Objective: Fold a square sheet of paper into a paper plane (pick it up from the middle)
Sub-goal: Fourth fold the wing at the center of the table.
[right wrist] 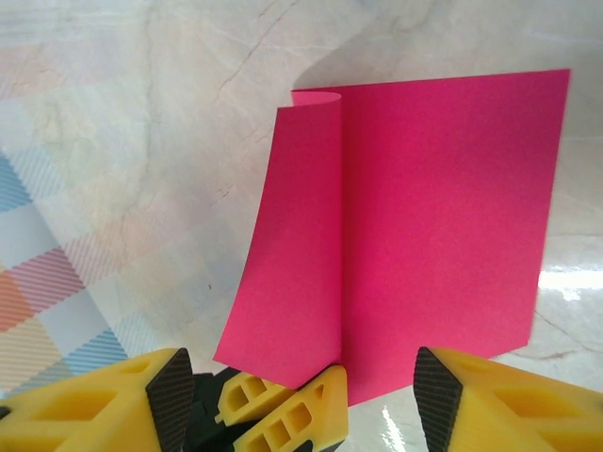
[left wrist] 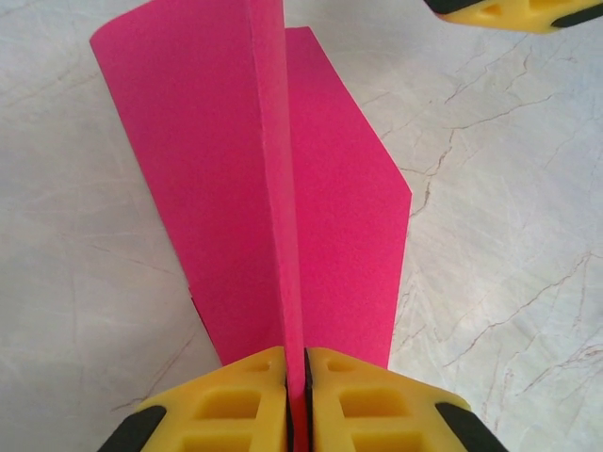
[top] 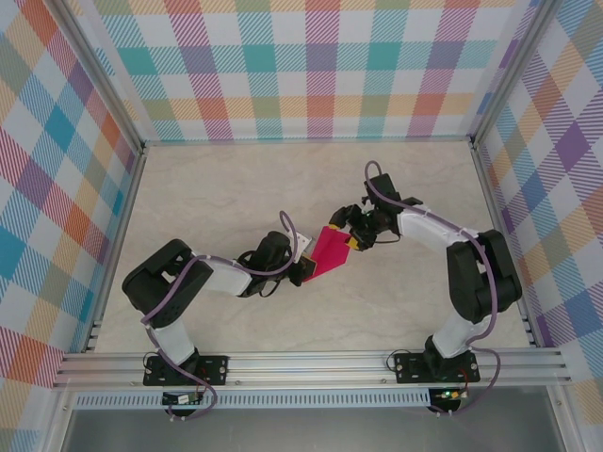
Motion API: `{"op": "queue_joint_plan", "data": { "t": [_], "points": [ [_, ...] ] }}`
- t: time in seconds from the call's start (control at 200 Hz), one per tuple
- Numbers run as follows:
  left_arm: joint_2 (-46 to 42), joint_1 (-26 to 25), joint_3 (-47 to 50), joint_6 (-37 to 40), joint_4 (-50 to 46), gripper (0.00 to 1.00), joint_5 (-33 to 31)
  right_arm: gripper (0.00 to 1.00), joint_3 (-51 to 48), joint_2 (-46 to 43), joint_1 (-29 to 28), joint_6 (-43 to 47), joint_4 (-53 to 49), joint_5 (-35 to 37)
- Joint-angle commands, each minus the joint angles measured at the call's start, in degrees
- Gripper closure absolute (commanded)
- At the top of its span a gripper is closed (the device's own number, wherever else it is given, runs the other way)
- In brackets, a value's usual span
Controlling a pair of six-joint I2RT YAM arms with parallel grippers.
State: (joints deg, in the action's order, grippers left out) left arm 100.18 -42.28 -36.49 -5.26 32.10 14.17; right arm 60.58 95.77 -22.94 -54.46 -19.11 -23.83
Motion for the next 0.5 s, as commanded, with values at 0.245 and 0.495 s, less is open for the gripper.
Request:
{"op": "queue_joint_plan", "data": {
  "t": [0.245,0.495],
  "points": [
    [3.14,0.65,-3.28,-7.31,0.68,0.9,6.77,0.41,-8.36,1.02,-0.53,8.39,14.36,-8.15],
    [4.48,0.68,-5.23,-6.87,-2.27,0.93,7.36,0.48,-9.8,3.08,-0.57,13.48,14.02,-8.38]
  ]
}}
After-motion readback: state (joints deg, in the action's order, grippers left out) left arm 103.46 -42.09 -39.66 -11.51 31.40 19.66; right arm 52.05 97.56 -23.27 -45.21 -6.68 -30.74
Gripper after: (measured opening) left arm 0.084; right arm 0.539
